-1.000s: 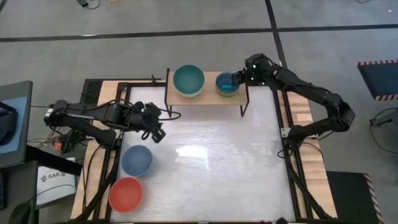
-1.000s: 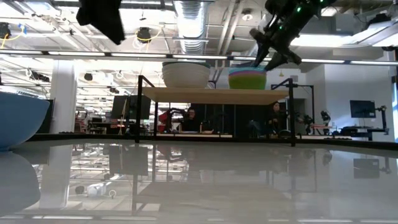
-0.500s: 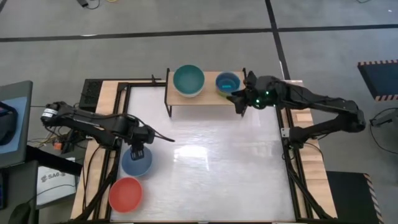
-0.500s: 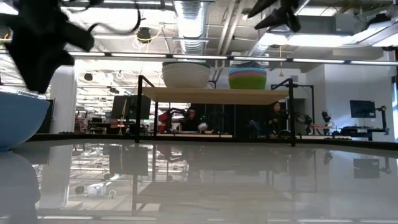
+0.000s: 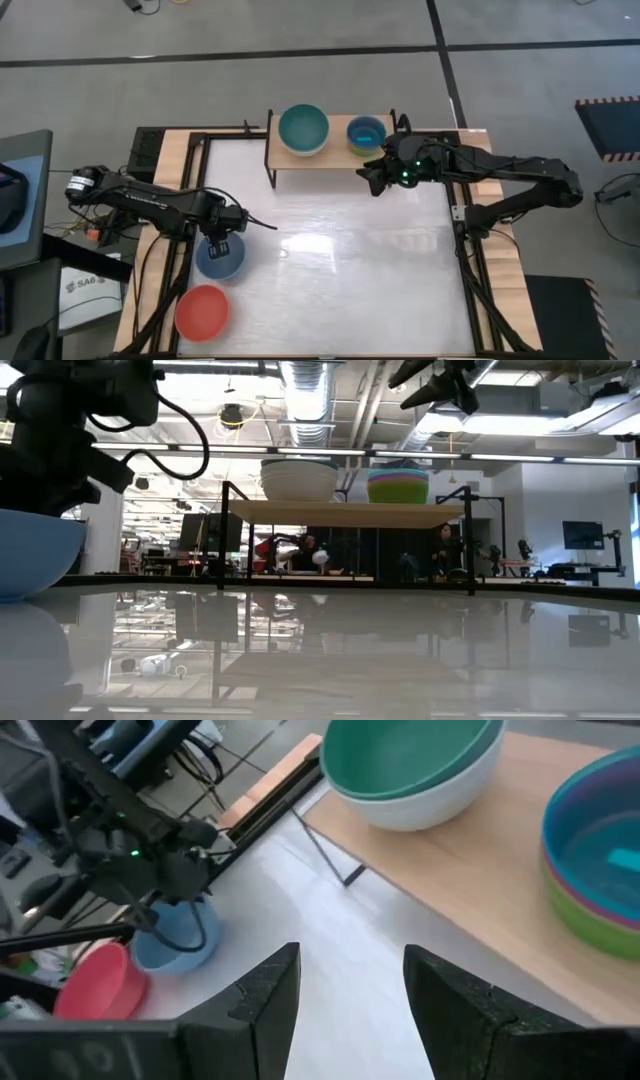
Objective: Place and stack bowls onto a shelf
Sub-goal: Stack the large light blue on top of the large dark green bowl on the shelf
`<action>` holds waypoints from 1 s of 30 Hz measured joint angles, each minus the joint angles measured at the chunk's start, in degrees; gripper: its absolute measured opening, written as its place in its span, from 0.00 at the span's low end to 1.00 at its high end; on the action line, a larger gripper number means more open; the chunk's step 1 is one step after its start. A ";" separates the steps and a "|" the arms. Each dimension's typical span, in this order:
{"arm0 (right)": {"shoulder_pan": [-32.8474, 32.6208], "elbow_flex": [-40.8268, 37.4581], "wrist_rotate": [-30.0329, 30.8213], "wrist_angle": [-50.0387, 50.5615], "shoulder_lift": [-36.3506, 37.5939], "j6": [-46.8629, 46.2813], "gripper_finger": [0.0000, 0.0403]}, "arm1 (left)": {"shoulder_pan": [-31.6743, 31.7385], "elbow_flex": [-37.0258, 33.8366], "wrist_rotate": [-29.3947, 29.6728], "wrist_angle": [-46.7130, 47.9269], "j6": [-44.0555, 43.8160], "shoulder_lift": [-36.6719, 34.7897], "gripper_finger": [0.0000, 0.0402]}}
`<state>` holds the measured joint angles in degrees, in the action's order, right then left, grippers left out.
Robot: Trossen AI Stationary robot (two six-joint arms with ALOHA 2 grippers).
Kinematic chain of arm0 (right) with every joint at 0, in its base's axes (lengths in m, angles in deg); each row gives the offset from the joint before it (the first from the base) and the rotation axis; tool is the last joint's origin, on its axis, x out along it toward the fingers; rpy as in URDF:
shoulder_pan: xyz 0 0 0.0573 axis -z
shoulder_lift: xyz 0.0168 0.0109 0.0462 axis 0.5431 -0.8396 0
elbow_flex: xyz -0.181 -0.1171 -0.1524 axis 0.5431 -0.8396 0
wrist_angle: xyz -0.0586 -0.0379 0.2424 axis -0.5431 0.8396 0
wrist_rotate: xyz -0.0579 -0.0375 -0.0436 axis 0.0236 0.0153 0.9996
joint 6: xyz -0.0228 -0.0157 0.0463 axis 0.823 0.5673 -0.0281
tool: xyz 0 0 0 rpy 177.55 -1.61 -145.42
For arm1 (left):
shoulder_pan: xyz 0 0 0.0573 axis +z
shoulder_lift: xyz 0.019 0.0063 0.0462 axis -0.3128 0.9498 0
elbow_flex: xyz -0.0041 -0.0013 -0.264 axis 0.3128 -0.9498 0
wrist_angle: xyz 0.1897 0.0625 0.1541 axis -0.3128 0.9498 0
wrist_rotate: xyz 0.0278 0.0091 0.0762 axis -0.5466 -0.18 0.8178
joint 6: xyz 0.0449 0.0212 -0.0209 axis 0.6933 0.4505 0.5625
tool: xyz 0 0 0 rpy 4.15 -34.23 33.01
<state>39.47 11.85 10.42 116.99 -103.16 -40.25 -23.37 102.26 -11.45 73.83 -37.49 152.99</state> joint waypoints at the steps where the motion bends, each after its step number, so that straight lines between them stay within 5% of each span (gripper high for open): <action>1: -0.35 0.00 0.00 -0.11 0.00 -0.31 0.51 | 0.06 -0.01 0.00 -0.43 -0.02 -0.01 0.07; 8: -2.21 -0.02 0.00 -0.59 2.25 -1.85 0.51 | 0.05 2.83 -0.23 -1.60 -1.65 -0.24 0.00; 15: -2.52 -0.02 -0.02 -0.53 6.30 -3.55 0.51 | 2.08 15.71 6.31 -2.05 5.77 -0.20 0.00; 24: -2.62 -0.02 -0.01 -2.65 8.37 -5.59 0.51 | 19.25 37.49 15.26 -17.42 16.58 0.87 0.00; 30: -5.81 0.02 4.14 -4.27 6.65 -7.44 0.51 | 31.80 50.16 17.71 -22.65 17.42 8.46 0.00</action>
<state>33.66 11.87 14.55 112.72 -96.50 -47.69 8.43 152.42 6.26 51.18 -20.07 161.45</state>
